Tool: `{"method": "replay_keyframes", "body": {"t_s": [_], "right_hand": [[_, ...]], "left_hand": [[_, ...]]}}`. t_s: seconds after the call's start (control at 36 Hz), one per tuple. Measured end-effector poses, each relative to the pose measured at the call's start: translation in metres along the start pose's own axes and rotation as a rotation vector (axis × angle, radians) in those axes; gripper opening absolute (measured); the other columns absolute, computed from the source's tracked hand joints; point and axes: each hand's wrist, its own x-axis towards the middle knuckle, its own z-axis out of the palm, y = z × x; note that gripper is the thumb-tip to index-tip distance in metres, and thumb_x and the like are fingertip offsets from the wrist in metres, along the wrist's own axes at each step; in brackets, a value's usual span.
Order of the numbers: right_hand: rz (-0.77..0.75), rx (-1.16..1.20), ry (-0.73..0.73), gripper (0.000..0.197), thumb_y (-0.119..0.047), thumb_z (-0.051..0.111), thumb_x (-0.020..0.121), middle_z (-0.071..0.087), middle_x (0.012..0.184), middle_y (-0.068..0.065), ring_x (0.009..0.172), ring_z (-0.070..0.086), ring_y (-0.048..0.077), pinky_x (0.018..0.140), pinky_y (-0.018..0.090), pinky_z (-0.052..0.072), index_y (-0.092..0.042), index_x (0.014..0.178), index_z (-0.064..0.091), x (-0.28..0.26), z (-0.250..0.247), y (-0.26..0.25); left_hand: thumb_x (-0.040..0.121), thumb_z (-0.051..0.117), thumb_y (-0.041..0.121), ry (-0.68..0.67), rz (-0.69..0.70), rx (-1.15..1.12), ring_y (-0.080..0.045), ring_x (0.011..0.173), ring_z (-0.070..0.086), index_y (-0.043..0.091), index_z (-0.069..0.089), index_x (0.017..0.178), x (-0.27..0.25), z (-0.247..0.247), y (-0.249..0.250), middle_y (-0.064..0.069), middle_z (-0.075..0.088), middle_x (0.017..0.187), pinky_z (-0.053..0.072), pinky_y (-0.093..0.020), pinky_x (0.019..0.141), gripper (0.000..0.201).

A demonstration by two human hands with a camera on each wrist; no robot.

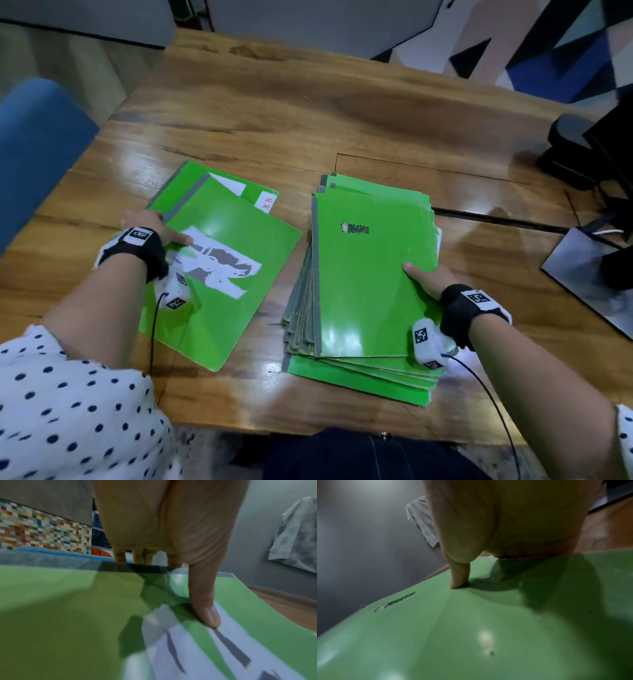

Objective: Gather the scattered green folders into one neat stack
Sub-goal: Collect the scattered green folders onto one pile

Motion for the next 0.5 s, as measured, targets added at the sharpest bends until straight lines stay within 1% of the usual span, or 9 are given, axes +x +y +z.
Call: {"method": "replay_keyframes", "body": {"t_s": [0.08, 0.14, 0.17, 0.22, 0.28, 0.33, 0.39, 0.44, 0.5], "right_hand": [[-0.016, 0.036, 0.017, 0.065, -0.053, 0.061, 0.083, 0.064, 0.113, 0.02, 0.099, 0.064, 0.033, 0.089, 0.042, 0.053, 0.002, 0.118, 0.055, 0.002, 0.004, 0.003], [-0.014, 0.042, 0.019, 0.064, -0.053, 0.062, 0.082, 0.065, 0.113, 0.019, 0.098, 0.064, 0.032, 0.089, 0.044, 0.053, 0.0, 0.118, 0.056, 0.001, 0.006, 0.003], [-0.007, 0.033, 0.016, 0.063, -0.053, 0.062, 0.082, 0.065, 0.113, 0.018, 0.099, 0.064, 0.032, 0.089, 0.043, 0.053, -0.001, 0.118, 0.056, 0.0, 0.006, 0.002], [0.004, 0.024, 0.019, 0.064, -0.055, 0.061, 0.082, 0.065, 0.114, 0.017, 0.099, 0.064, 0.032, 0.089, 0.042, 0.052, -0.002, 0.118, 0.056, 0.0, 0.006, 0.002], [0.013, 0.015, 0.006, 0.065, -0.055, 0.061, 0.082, 0.065, 0.113, 0.017, 0.098, 0.064, 0.031, 0.089, 0.044, 0.053, -0.002, 0.118, 0.055, 0.001, 0.006, 0.002], [0.017, 0.011, 0.0, 0.063, -0.054, 0.06, 0.083, 0.065, 0.112, 0.018, 0.097, 0.065, 0.031, 0.088, 0.043, 0.053, -0.002, 0.118, 0.055, 0.001, 0.007, 0.0], [0.026, -0.001, -0.004, 0.062, -0.054, 0.059, 0.084, 0.065, 0.112, 0.018, 0.095, 0.064, 0.03, 0.085, 0.04, 0.053, -0.001, 0.117, 0.055, 0.0, 0.006, -0.001], [0.017, -0.008, 0.008, 0.062, -0.053, 0.058, 0.085, 0.065, 0.112, 0.018, 0.095, 0.063, 0.031, 0.085, 0.039, 0.052, 0.0, 0.117, 0.055, -0.002, 0.006, -0.002], [0.01, -0.015, 0.018, 0.063, -0.053, 0.058, 0.086, 0.065, 0.109, 0.018, 0.092, 0.063, 0.03, 0.085, 0.039, 0.052, 0.001, 0.118, 0.055, -0.001, 0.007, -0.001]], "left_hand": [[0.069, 0.076, 0.052, -0.091, 0.003, -0.02, -0.036, 0.127, 0.044, 0.002, 0.045, 0.135, 0.009, -0.001, 0.0, -0.02, 0.047, 0.138, 0.04, -0.044, 0.103, 0.089], [0.071, 0.077, 0.046, -0.142, 0.01, -0.035, -0.036, 0.126, 0.046, 0.0, 0.039, 0.14, 0.009, 0.002, 0.0, -0.02, 0.043, 0.143, 0.04, -0.044, 0.103, 0.091], [0.071, 0.076, 0.047, -0.148, 0.014, -0.046, -0.036, 0.125, 0.047, 0.0, 0.04, 0.14, 0.011, 0.005, -0.001, -0.019, 0.043, 0.143, 0.04, -0.044, 0.103, 0.09], [0.066, 0.075, 0.057, -0.155, 0.015, -0.043, -0.035, 0.124, 0.048, 0.002, 0.047, 0.135, 0.01, 0.007, -0.001, -0.019, 0.048, 0.139, 0.041, -0.043, 0.103, 0.092], [0.048, 0.071, 0.075, -0.116, 0.005, -0.031, -0.035, 0.123, 0.046, 0.009, 0.055, 0.129, 0.02, 0.012, -0.006, -0.017, 0.051, 0.136, 0.04, -0.043, 0.104, 0.105], [0.044, 0.07, 0.078, -0.081, 0.006, -0.068, -0.035, 0.122, 0.045, 0.013, 0.057, 0.127, 0.033, 0.023, -0.011, -0.016, 0.052, 0.132, 0.041, -0.043, 0.103, 0.107], [0.047, 0.075, 0.072, -0.05, 0.016, -0.117, -0.036, 0.12, 0.046, 0.013, 0.056, 0.129, 0.018, 0.019, -0.002, -0.017, 0.05, 0.131, 0.044, -0.044, 0.1, 0.102], [0.055, 0.08, 0.061, -0.043, 0.026, -0.172, -0.034, 0.112, 0.052, 0.008, 0.056, 0.129, -0.002, 0.01, 0.01, -0.019, 0.055, 0.124, 0.048, -0.043, 0.094, 0.094], [0.062, 0.085, 0.043, -0.051, 0.055, -0.246, -0.032, 0.097, 0.06, 0.003, 0.059, 0.123, -0.016, 0.002, 0.023, -0.02, 0.064, 0.112, 0.051, -0.036, 0.082, 0.077]]}}
